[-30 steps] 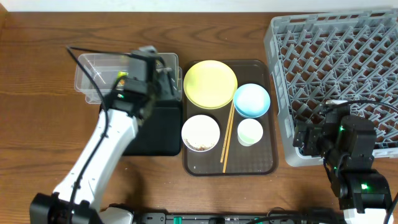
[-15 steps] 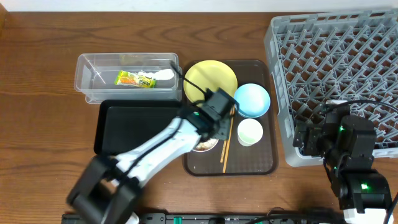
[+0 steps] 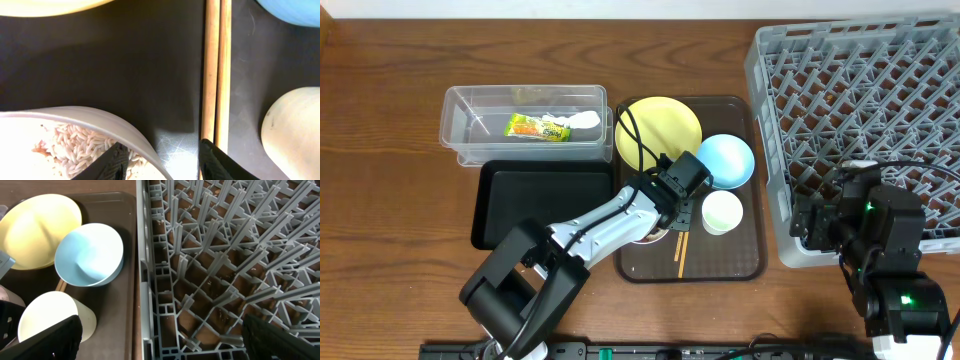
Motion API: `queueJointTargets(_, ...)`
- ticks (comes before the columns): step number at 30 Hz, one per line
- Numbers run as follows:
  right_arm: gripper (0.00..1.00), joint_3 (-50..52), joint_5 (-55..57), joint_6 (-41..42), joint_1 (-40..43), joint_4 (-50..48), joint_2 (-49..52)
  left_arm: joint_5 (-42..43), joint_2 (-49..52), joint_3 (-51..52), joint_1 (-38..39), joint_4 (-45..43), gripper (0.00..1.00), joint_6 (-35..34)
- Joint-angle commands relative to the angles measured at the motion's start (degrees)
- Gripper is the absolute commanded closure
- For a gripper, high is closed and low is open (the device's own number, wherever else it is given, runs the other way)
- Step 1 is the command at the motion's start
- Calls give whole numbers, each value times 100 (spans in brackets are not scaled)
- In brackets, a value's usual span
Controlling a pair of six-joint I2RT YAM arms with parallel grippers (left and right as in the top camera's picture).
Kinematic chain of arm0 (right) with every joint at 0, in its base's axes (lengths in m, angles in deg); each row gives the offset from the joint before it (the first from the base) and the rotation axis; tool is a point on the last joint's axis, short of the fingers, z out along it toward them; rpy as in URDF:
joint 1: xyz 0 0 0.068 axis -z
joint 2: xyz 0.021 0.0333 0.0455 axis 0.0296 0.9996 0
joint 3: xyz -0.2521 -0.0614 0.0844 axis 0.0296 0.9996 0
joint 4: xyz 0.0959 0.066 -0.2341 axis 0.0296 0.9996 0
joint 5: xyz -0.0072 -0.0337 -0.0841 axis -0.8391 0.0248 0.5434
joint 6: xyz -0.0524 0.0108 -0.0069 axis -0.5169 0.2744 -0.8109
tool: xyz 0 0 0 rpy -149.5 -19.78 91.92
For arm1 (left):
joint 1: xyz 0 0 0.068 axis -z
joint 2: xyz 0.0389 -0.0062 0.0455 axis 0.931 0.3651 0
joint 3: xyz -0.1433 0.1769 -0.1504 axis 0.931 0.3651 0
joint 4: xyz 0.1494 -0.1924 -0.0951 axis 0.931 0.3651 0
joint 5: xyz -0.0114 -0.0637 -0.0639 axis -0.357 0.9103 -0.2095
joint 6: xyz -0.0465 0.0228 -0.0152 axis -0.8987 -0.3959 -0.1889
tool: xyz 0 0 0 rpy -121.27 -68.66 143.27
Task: Sort waste into correct bins and load items into the dishwasher rack
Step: 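Grasp the rim of the white rice bowl with the left gripper, then tip the bowl over the black tray to pour out the rice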
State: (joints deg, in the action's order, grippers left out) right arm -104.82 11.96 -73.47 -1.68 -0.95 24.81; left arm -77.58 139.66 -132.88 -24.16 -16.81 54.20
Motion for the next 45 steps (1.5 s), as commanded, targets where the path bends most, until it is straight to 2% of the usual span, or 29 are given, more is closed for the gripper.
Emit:
queueJointTargets(1,1,-103,-44,79,87,7,-7,-92,-129,9,7,17,53,33)
queueJointTargets(9,1,-103,-44,79,87,4,-7,-87,-326,0,9,20,54,81)
queueJointTargets(19,1,-103,-44,79,87,7,-7,-92,-203,33,219,85,68,85)
queueJointTargets(23,1,-103,-44,79,87,7,-7,-94,-153,37,254,105,81,85)
queueJointTargets(25,1,-103,-44,79,87,7,-7,-96,-155,37,254,103,94,85)
queueJointTargets(31,1,-103,-44,79,87,9,-7,-350,-343,-35,254,302,94,317)
queueJointTargets(38,1,-103,-44,79,87,9,-7,-299,-1458,-120,76,807,94,629)
queueJointTargets(42,1,-103,-44,76,87,7,-7,208,-2074,-118,-367,1231,94,625)
queueJointTargets(45,1,-103,-44,76,87,7,-7,986,-2297,-105,-977,1600,94,704)
